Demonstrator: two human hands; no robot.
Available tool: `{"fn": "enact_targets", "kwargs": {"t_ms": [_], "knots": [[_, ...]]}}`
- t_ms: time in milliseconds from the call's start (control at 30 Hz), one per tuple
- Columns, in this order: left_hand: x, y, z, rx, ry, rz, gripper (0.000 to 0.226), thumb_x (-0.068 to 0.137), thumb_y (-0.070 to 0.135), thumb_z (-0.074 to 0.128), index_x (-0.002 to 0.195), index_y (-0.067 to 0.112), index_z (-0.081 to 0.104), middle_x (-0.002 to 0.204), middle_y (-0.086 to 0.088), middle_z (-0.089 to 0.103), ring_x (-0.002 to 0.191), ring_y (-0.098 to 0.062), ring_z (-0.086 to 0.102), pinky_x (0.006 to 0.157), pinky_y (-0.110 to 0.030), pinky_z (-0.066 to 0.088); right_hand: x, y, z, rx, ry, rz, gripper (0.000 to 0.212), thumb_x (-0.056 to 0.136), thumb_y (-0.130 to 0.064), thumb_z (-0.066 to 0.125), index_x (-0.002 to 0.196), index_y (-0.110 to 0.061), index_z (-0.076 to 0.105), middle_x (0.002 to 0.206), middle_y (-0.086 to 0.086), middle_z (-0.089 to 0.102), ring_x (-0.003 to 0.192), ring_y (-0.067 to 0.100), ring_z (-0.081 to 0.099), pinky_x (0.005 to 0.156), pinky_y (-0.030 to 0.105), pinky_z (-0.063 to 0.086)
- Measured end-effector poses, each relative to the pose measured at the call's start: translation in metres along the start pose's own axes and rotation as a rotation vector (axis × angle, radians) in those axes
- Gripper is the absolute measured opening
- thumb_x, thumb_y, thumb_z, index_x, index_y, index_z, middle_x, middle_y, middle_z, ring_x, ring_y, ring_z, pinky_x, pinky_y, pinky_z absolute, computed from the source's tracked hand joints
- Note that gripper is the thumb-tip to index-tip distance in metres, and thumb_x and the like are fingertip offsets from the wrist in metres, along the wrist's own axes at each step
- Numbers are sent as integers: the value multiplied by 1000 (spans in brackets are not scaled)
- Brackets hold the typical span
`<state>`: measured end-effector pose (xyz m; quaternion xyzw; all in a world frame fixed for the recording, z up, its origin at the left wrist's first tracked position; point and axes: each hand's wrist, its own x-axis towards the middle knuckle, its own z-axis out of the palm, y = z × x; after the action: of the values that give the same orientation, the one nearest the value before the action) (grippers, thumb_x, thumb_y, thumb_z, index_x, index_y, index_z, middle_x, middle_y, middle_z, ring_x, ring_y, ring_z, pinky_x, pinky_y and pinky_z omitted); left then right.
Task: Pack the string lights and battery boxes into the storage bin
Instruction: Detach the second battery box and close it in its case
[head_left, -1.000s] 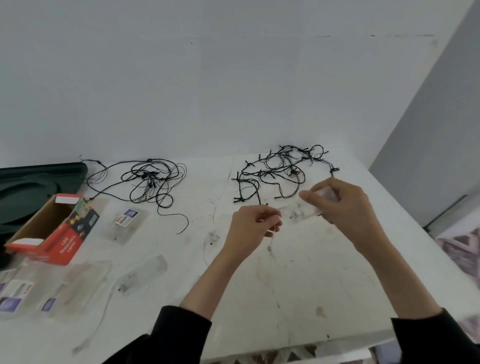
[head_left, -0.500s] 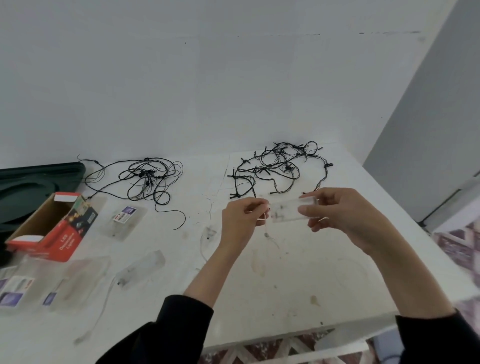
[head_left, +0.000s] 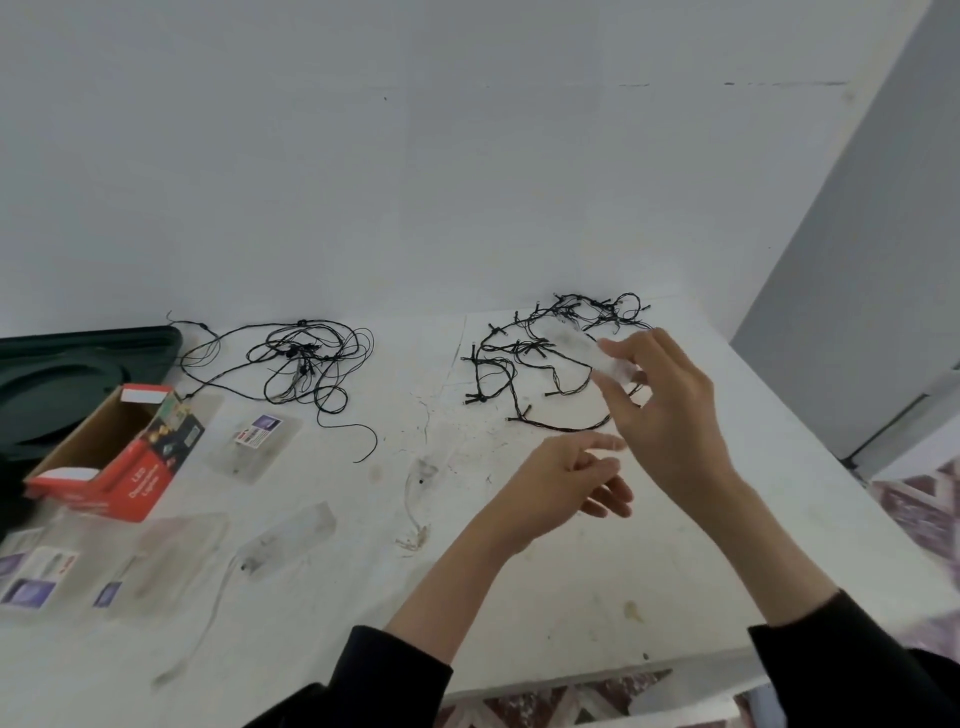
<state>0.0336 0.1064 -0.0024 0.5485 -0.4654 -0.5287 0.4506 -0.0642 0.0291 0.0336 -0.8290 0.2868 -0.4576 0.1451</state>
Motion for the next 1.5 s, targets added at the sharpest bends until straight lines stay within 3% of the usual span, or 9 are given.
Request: {"fn": "enact_targets", "kwargs": {"t_ms": [100, 233, 400, 667, 900, 1067, 1200, 1333, 1500], "knots": [[-2, 8, -4, 235, 65, 48, 21, 97, 12, 43, 103, 12, 63, 72, 5, 64, 67, -11, 65, 68, -24, 50, 12, 18, -12, -309, -194, -194, 25, 75, 14, 64, 95, -1, 64, 88, 9, 61, 78, 28, 58, 59, 34, 49], [3, 20, -18, 292, 245, 171, 21, 96, 11, 45, 87, 18, 63, 68, 6, 62, 60, -8, 62, 62, -24, 46, 24, 27, -29, -420, -722, 78, 29, 81, 0, 56, 101, -18, 66, 89, -2, 58, 84, 22, 54, 74, 31, 44], [12, 18, -33, 187, 348, 180, 21, 95, 8, 46, 83, 16, 62, 67, 4, 62, 56, -4, 61, 57, -17, 46, 33, 30, -54, 205, -1051, 444, 25, 78, 3, 67, 94, -16, 70, 72, 0, 67, 64, 20, 63, 69, 26, 51], [12, 9, -26, -40, 230, 74, 18, 97, 12, 47, 93, 11, 65, 76, 2, 65, 54, -11, 62, 53, -20, 49, 22, 26, -23, 1083, -407, 848, 22, 74, -4, 61, 96, -5, 62, 77, 4, 67, 65, 18, 65, 66, 24, 55], [3, 12, -34, -137, 139, 14, 21, 96, 16, 51, 110, 8, 65, 78, 0, 70, 56, -9, 63, 58, -18, 50, 22, 17, -3, 452, -96, 451, 21, 81, -3, 70, 90, -20, 60, 87, 9, 65, 72, 14, 66, 73, 22, 53], [-2, 15, -46, -44, 88, -2, 15, 93, 16, 55, 101, 11, 68, 79, 2, 68, 73, -13, 68, 71, -23, 52, 24, 23, -1, -240, -181, -244, 21, 79, 6, 67, 97, -4, 64, 93, 5, 62, 84, 18, 54, 68, 26, 47], [1, 17, -54, 69, 232, 113, 14, 92, 9, 55, 94, 9, 69, 71, 2, 64, 63, -11, 66, 67, -19, 50, 36, 24, -14, -412, -566, -74, 30, 78, 4, 58, 98, -18, 64, 86, -9, 55, 86, 20, 56, 71, 32, 48], [10, 18, -55, 66, 354, 164, 14, 90, 7, 57, 87, 11, 70, 69, -1, 65, 58, -6, 63, 59, -10, 44, 48, 19, -29, -27, -1039, 300, 24, 77, -4, 67, 91, -24, 70, 61, -13, 55, 61, 6, 52, 61, 20, 44], [11, 14, -48, -63, 297, 117, 20, 90, 3, 56, 83, 17, 69, 67, 3, 65, 60, -8, 63, 66, -21, 49, 47, 20, -29, 887, -783, 598, 19, 74, 0, 63, 93, -2, 63, 75, 10, 64, 63, 23, 58, 62, 26, 50]]}}
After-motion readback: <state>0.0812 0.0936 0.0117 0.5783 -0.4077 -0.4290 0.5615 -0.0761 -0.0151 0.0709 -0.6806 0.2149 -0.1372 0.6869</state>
